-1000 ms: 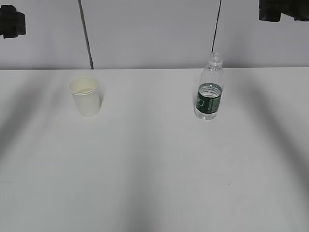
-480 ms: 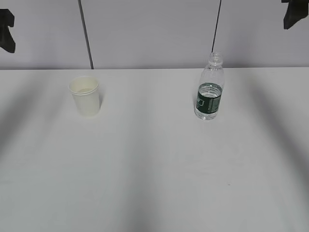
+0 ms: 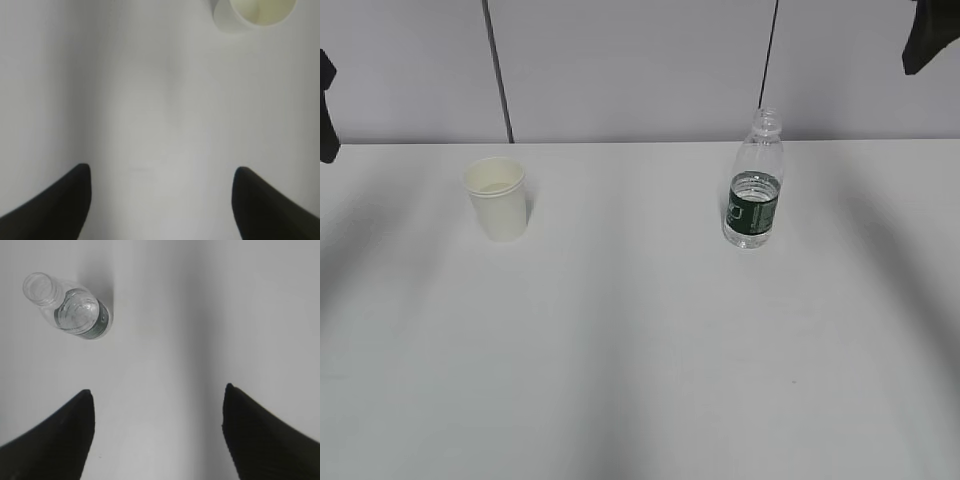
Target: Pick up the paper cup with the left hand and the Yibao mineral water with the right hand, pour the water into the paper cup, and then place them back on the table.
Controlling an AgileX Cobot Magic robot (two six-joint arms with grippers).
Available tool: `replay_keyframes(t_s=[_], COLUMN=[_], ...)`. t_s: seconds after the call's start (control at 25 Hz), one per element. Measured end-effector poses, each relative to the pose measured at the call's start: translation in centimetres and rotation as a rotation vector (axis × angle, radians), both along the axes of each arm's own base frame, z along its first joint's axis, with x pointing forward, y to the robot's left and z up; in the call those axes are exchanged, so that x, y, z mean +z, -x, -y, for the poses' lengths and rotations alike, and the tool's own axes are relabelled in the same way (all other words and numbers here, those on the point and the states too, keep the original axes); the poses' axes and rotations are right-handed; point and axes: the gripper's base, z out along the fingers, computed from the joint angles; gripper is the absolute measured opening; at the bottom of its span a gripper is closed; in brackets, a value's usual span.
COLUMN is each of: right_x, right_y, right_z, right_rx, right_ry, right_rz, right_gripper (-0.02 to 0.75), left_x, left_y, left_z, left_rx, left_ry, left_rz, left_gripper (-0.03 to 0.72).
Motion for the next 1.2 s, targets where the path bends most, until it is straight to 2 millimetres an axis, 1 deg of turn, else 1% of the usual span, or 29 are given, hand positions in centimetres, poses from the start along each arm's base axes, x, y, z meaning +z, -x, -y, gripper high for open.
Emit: replay_keyframes(t_s=[0.32, 0.48, 0.56, 0.68, 0.96, 1.2], right_x=[0.2, 1.0, 1.1, 1.1, 0.0, -1.7], right_y=[0.2, 1.3, 2.4, 4.6, 10.4, 14.2], right_z=[-0.7, -0.7, -0.7, -0.6, -0.3, -0.1], right_rx=[0.056, 0.070, 0.072, 0.074, 0.076, 0.075], right_ry=[-0.054, -0.065, -0.069, -0.078, -0.089, -0.088], right_rz=[0.000, 0.020, 0.019, 0.015, -0.008, -0.034], right_gripper=[0.586, 0.586, 0.586, 0.586, 0.586, 0.586], left_x=[-0.1, 0.0, -0.2, -0.1, 1.0, 1.4], left_y=[0.2, 0.5, 1.0, 2.3, 7.1, 10.9], left_z=[0.1, 0.4, 0.4, 0.3, 0.1, -0.1], left_rx=[-0.020, -0.033, -0.036, -0.037, -0.038, -0.039], left_ry=[0.003, 0.035, 0.038, 0.040, 0.047, 0.053], left_rz=[-0.027, -0.028, -0.036, -0.035, 0.011, 0.053], left_gripper=[0.517, 0.517, 0.517, 0.517, 0.515, 0.507])
